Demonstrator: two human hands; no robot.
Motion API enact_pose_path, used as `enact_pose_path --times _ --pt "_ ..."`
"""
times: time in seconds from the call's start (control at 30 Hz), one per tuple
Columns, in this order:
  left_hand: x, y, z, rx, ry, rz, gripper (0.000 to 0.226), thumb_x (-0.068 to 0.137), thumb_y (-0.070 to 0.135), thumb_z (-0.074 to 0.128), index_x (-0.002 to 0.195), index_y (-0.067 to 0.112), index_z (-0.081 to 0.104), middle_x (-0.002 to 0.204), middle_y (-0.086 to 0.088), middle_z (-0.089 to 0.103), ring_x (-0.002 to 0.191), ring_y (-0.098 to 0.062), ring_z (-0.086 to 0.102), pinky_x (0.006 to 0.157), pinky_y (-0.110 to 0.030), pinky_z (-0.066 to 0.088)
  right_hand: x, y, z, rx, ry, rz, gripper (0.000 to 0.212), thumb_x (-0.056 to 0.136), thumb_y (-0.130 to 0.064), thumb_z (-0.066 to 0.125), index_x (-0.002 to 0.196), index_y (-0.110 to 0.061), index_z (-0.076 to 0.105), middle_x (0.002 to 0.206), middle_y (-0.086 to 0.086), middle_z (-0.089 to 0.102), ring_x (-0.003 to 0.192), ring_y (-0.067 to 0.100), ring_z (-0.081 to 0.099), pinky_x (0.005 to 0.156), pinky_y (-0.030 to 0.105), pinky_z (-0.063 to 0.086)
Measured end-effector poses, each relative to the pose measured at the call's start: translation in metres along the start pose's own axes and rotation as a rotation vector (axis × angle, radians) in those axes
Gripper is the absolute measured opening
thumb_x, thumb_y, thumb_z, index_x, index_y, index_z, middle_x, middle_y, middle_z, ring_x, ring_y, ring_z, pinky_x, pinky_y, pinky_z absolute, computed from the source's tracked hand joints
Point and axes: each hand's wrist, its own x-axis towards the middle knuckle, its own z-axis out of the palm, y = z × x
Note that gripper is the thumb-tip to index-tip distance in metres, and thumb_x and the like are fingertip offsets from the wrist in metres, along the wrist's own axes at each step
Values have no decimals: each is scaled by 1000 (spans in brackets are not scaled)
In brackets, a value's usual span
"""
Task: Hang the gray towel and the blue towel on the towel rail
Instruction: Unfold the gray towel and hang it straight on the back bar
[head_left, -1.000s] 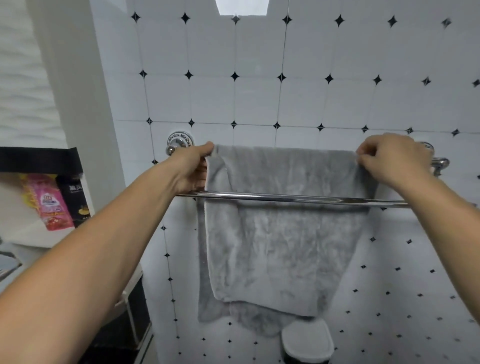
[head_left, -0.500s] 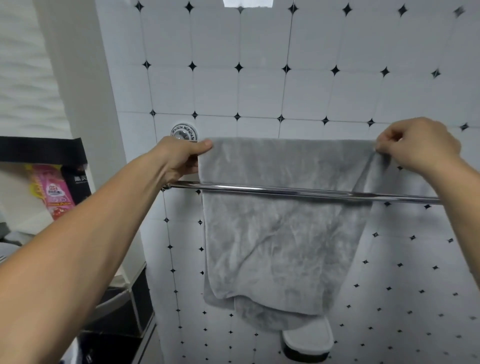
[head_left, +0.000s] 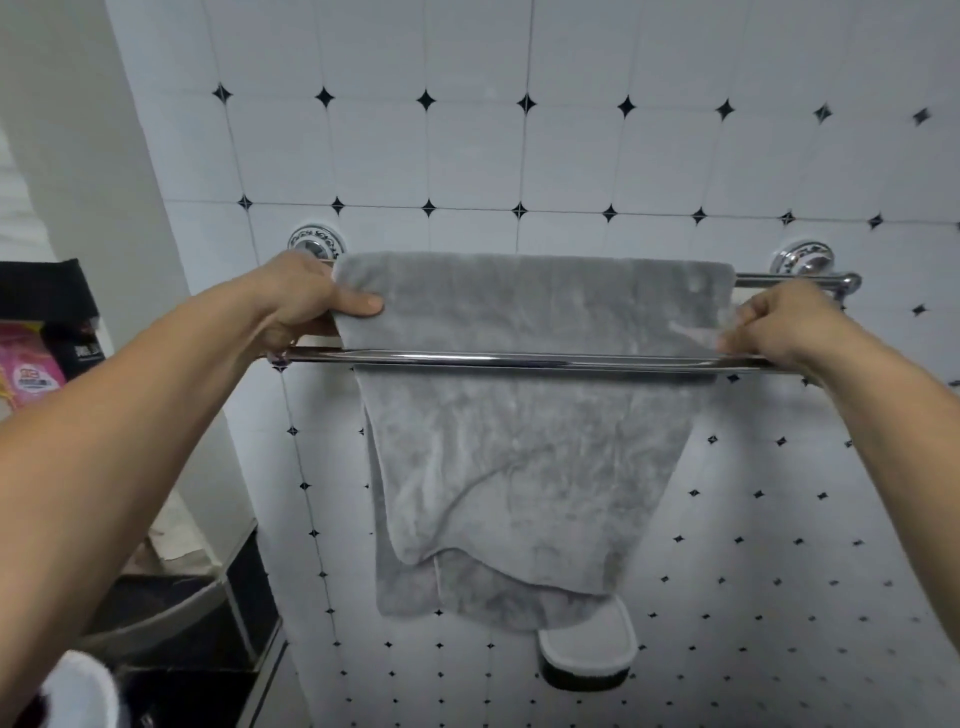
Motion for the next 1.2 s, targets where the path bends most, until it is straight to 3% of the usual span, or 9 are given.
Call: enact_pose_path --times 0.13,0.33,0.6,0.73,0.87,0.97,1.03,1.1,1.2 --pt "4 -1 -5 -6 67 28 17 70 -5 78 79 2 65 71 -10 72 52 -17 70 48 -27 58 -7 10 -8 -79 66 -3 6 77 -8 70 77 -4 75 84 16 74 86 33 68 75 34 54" --pt "3 0 -5 -142 -183 -60 39 67 11 76 105 3 71 105 -12 75 95 -25 73 76 -42 61 -12 -14 2 237 -189 -56 21 72 -27 84 74 -10 70 69 3 70 65 18 60 59 25 40" --pt "-13 2 -23 257 -94 -26 37 54 9 85 85 -5 70 85 -22 72 71 -39 67 51 -33 57 -1 -5 -25 -3 -234 -98 30 66 -9 87 56 -9 59 68 -2 63 72 19 55 67 27 41" --pt "-22 9 -16 551 -51 5 38 61 22 89 88 0 73 53 -6 60 34 -17 47 39 -18 34 -3 -20 -24 -162 -332 -24 14 71 -15 83 63 -14 71 57 -4 70 73 22 63 66 32 38" --pt "-28 2 -14 272 60 84 33 71 13 83 93 -4 66 76 -15 71 53 -15 63 51 -23 46 -12 -11 -31 -12 41 -102 19 67 -43 76 70 -25 75 71 -6 72 76 21 66 74 38 52" --pt "-52 -46 -22 62 629 449 18 76 19 77 81 22 60 81 -6 69 72 -13 66 69 -27 51 -54 43 -5 175 399 -62 29 70 -66 58 73 -39 70 62 -3 68 66 29 64 67 46 57" --pt "-78 -95 -14 -9 792 566 15 78 17 67 78 29 57 71 8 64 63 -5 59 62 -20 47 -80 75 30 270 201 -51 31 72 -64 61 73 -36 73 65 -6 71 67 21 67 64 37 53" --pt "-89 -143 6 -55 608 372 19 83 8 59 83 27 57 72 3 65 66 -12 62 59 -22 46 -85 88 65 368 -93 -20 22 76 -49 74 84 -28 74 77 -13 73 79 8 67 67 31 48" --pt "-68 -172 35 45 307 125 36 86 -3 61 119 11 55 102 -9 67 96 -25 63 74 -18 48 -68 78 95 565 -216 26 24 79 -26 79 97 -26 63 89 -13 64 85 6 61 76 32 45"
